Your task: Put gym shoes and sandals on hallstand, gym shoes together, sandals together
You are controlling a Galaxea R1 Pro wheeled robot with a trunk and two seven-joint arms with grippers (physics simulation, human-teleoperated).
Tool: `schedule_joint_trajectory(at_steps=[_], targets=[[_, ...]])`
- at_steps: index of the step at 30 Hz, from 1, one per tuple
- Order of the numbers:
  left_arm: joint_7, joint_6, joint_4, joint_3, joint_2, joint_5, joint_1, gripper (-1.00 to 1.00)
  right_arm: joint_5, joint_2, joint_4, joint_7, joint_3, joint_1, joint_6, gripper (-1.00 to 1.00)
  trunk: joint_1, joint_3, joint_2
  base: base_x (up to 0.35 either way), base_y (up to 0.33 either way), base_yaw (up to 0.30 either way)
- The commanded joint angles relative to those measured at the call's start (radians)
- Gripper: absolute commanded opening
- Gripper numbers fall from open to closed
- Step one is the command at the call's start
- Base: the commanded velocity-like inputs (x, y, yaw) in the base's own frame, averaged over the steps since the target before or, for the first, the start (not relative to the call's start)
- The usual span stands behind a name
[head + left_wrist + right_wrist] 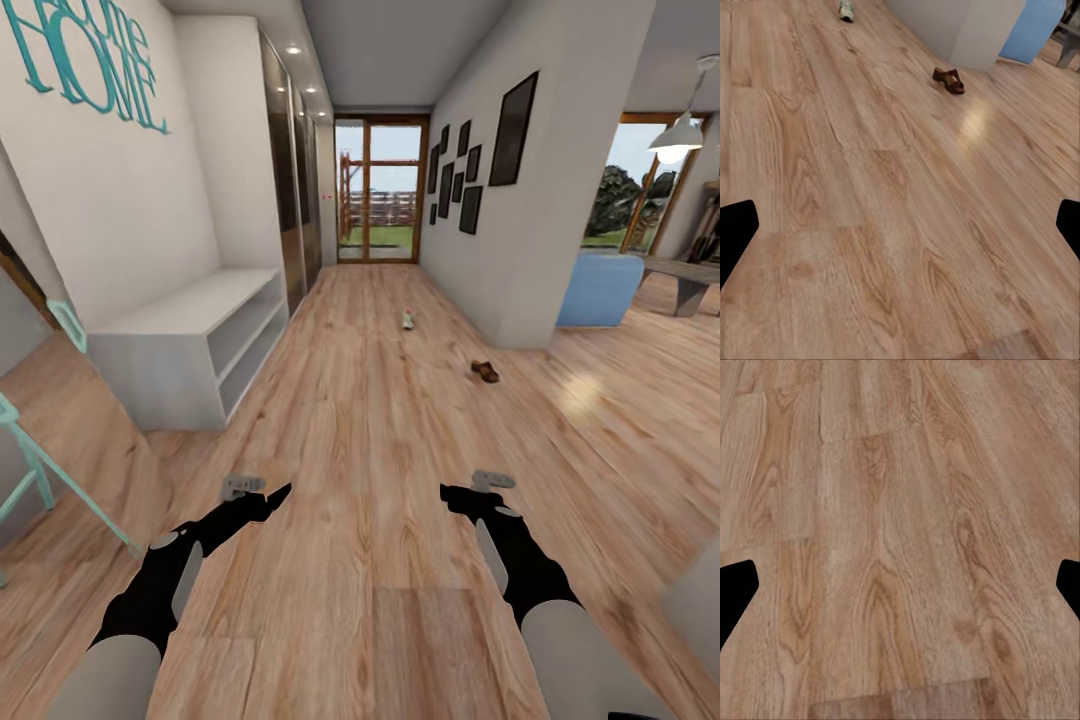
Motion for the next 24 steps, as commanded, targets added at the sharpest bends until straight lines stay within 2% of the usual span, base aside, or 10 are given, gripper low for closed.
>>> schedule_joint_trajectory(at_steps=[1,8,24], targets=[[-0.008,0.009,-0.002,0.005,-0.001,-0.004,-0.001,1.0,-0.001,0.001,-0.002,-0.002,-0.002,0.0,0.005,1.0,0.0,-0.001,0.0,0.349,0.0,-0.117],[-0.008,0.009,-0.002,0.005,-0.001,-0.003,0.0,1.0,-0.001,0.0,-0.002,-0.002,-0.002,-0.001,0.005,1.0,0.0,-0.001,0.0,0.349,0.0,-0.184],[-0.008,0.009,-0.002,0.005,-0.001,-0.002,0.0,1.0,-0.001,0.0,-0.002,-0.002,-0.002,0.0,0.005,1.0,0.0,-0.001,0.0,0.349,0.0,-0.008]])
